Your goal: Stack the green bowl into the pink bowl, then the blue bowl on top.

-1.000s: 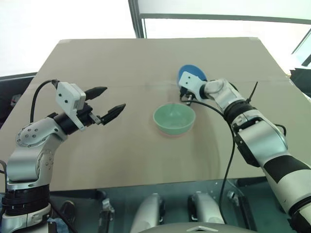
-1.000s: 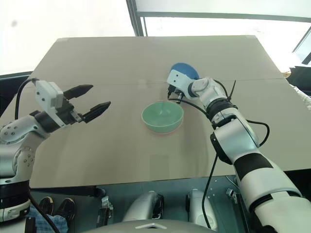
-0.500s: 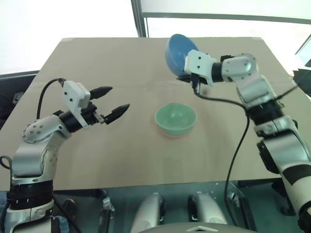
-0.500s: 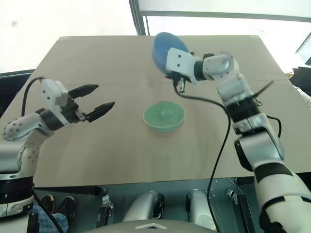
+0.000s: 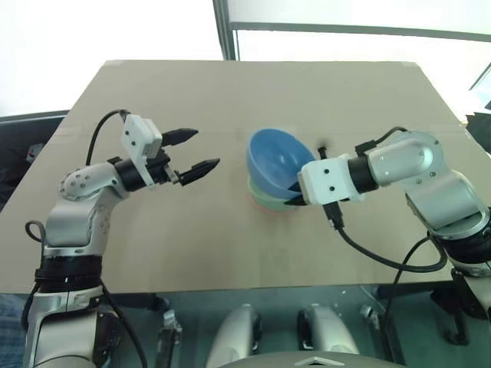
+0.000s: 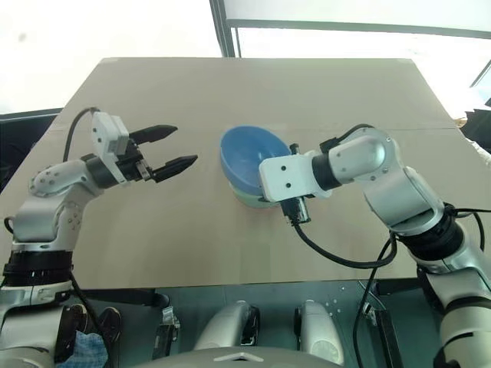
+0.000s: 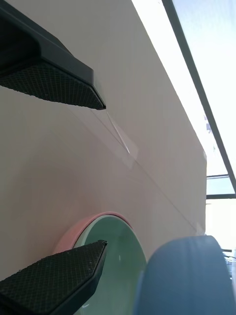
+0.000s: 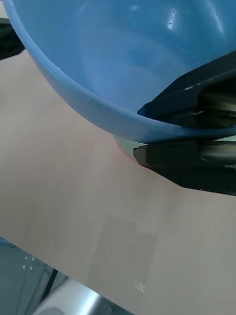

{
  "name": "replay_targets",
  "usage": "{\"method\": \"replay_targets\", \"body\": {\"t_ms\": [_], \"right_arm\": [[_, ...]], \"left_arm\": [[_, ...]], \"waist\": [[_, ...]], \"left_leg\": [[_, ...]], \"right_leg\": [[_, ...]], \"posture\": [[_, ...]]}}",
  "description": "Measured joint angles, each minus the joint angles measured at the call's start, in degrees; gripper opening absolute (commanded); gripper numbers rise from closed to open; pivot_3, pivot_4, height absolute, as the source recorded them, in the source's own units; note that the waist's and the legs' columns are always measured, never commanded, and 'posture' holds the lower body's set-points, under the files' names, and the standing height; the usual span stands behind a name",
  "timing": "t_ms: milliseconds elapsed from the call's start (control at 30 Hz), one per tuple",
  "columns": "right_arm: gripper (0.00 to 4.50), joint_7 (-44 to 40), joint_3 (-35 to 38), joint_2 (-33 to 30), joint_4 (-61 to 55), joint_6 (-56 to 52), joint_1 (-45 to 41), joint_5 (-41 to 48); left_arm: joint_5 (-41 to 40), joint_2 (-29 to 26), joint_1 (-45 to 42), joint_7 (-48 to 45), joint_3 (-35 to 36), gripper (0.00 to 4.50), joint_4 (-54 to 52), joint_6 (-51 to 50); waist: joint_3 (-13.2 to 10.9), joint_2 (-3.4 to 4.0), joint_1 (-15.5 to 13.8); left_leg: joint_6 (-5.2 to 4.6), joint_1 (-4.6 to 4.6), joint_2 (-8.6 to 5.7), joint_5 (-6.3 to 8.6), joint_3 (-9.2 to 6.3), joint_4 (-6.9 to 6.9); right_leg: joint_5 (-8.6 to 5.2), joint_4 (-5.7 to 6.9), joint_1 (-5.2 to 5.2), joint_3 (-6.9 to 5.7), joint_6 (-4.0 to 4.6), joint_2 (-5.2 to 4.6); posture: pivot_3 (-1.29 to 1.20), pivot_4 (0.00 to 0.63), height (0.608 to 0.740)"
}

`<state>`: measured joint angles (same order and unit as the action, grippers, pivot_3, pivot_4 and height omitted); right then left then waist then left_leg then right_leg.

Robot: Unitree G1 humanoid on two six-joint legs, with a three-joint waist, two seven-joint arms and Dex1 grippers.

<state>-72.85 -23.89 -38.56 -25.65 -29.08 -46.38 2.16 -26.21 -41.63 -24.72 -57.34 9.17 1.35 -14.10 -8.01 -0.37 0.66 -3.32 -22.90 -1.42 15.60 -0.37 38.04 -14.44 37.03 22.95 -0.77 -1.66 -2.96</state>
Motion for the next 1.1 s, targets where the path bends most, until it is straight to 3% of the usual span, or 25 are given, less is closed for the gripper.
{"method": "replay_targets", "body": {"t_ms": [100,133,200,400,500,600,833,1100], "right_arm": [[3.32,1.3,-0.3,0.1,-0.2,-0.7,0.0,-0.7],[3.48,1.4,-0.3,0.0,-0.2,-0.7,0.0,-0.7],[4.31,2.4,0.3,0.0,-0.2,-2.8,-0.4,-0.2],[4.31,6.2,11.3,-1.3,0.6,-11.8,0.2,6.0],[4.31,8.5,19.5,-3.7,-1.1,-18.0,10.1,10.1],[4.31,10.8,27.1,-4.7,-2.1,-19.0,25.3,12.6],[4.31,13.6,42.0,-2.0,-3.1,-7.5,48.5,15.9],[4.31,15.0,48.7,3.5,-2.7,1.7,54.6,22.9]], "left_arm": [[0.2,0.8,-0.2,-0.4,-0.8,4.50,0.5,0.1],[0.2,0.8,-0.2,-0.4,-0.8,4.50,0.6,0.1],[0.2,0.8,-0.4,-0.5,-0.8,4.50,0.6,0.2],[0.2,0.7,0.9,0.5,-0.6,4.50,-0.9,-0.9],[0.1,0.5,6.1,2.3,0.0,4.50,-4.9,-3.2],[-0.1,0.3,11.7,4.2,1.5,4.50,-7.6,-6.2],[-2.9,0.6,19.1,5.9,6.2,4.50,-12.7,-7.9],[-5.4,3.2,24.2,6.3,6.3,4.50,-16.8,-7.3]], "waist": [[0.0,-0.01,0.0],[0.0,-0.01,0.0],[0.0,-0.01,0.0],[0.0,-0.06,-0.2],[0.1,-0.15,-0.5],[0.0,-0.10,-1.0],[0.1,-0.05,-1.5],[0.0,0.04,-1.4]], "left_leg": [[-0.06,-0.06,-0.01,0.04,0.00,0.04],[-0.06,-0.06,-0.01,0.04,0.00,0.05],[-0.06,-0.06,-0.01,0.04,0.00,0.06],[-0.08,-0.03,0.00,0.05,-0.03,0.09],[-0.18,-0.02,0.00,0.12,-0.05,0.01],[-0.26,-0.09,-0.01,0.16,0.00,0.00],[-0.38,0.23,0.08,0.25,0.01,0.02],[-0.37,0.25,0.08,0.24,0.02,0.18]], "right_leg": [[0.00,-0.06,0.00,0.00,0.00,0.00],[0.00,-0.06,0.00,-0.01,0.00,0.00],[0.00,-0.05,0.00,-0.01,0.00,0.00],[0.00,-0.05,-0.13,-0.02,-0.01,-0.02],[0.00,-0.21,-0.22,-0.03,0.00,-0.05],[0.00,-0.29,-0.20,0.00,0.00,-0.08],[-0.01,-0.19,-0.43,0.00,-0.01,-0.06],[-0.01,-0.09,-0.41,0.01,-0.01,-0.05]], "posture": [[0.00,0.150,0.740],[0.00,0.150,0.740],[0.00,0.150,0.740],[0.00,0.150,0.740],[0.00,0.150,0.740],[0.00,0.150,0.740],[0.00,0.150,0.740],[0.00,0.150,0.740]]}}
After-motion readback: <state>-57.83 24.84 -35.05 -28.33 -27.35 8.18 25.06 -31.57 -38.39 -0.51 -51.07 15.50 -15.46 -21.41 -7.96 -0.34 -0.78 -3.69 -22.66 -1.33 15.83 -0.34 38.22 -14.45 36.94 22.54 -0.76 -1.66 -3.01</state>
